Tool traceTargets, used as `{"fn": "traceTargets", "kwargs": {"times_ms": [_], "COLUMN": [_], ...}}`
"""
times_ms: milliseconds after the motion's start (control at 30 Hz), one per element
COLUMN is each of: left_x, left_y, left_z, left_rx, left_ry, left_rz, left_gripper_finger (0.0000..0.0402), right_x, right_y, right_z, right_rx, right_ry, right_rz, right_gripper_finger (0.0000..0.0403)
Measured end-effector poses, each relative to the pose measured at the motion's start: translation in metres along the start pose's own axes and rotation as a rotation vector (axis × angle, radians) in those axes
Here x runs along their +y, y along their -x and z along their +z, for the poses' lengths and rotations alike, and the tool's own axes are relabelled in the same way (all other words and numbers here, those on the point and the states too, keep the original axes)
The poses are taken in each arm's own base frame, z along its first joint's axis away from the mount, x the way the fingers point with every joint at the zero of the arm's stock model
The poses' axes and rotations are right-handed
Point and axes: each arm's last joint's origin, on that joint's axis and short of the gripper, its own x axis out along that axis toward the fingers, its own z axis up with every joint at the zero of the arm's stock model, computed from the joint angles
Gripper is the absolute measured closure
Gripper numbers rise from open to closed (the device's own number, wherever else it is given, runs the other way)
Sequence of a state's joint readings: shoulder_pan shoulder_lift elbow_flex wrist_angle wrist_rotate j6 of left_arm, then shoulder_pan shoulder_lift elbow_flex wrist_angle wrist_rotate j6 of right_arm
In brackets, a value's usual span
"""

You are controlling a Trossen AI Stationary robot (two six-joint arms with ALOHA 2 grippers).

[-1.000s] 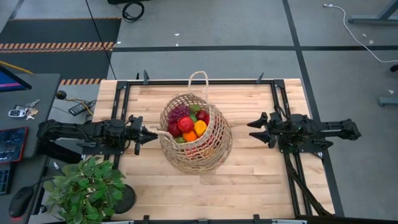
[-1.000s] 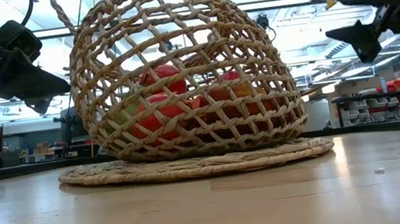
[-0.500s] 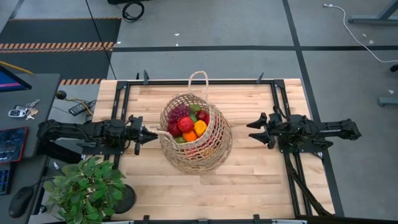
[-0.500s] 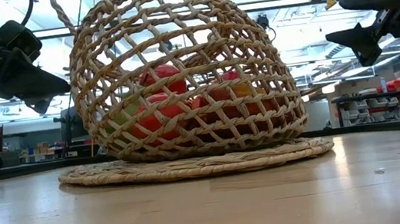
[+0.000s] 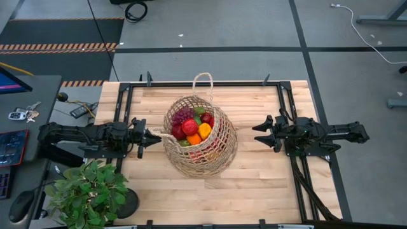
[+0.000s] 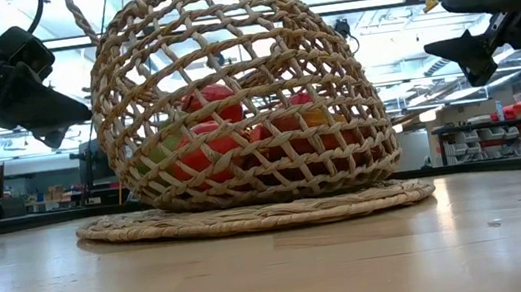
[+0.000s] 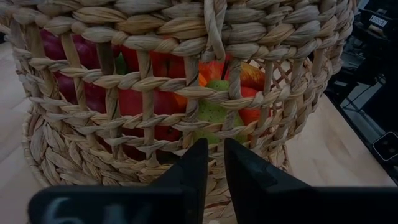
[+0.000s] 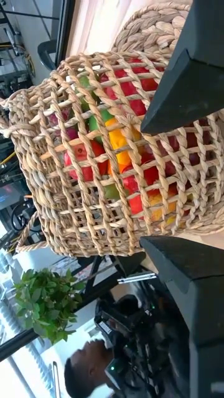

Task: Build produce basket
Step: Return to Home Position

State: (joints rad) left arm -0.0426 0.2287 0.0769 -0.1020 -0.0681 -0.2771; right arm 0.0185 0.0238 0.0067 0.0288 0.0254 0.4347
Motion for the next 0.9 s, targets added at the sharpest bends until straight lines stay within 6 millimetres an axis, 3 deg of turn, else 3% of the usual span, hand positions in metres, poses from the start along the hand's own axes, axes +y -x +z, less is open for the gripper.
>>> {"fn": "traceTargets", "kwargs": {"times_ms": [900], "left_x": [0.0], "left_y": [0.0], "left_z": [0.0], "left_rx": [0.0], "left_ry": [0.0], "left_rz": [0.0], "left_gripper_finger": [0.0338], "right_x": [0.0001], "right_y": [0.0], "right_z": [0.0002], "right_rx": [0.0], "right_ry": [0.0], "right_rz": [0.0], "right_gripper_finger": [0.0118]}}
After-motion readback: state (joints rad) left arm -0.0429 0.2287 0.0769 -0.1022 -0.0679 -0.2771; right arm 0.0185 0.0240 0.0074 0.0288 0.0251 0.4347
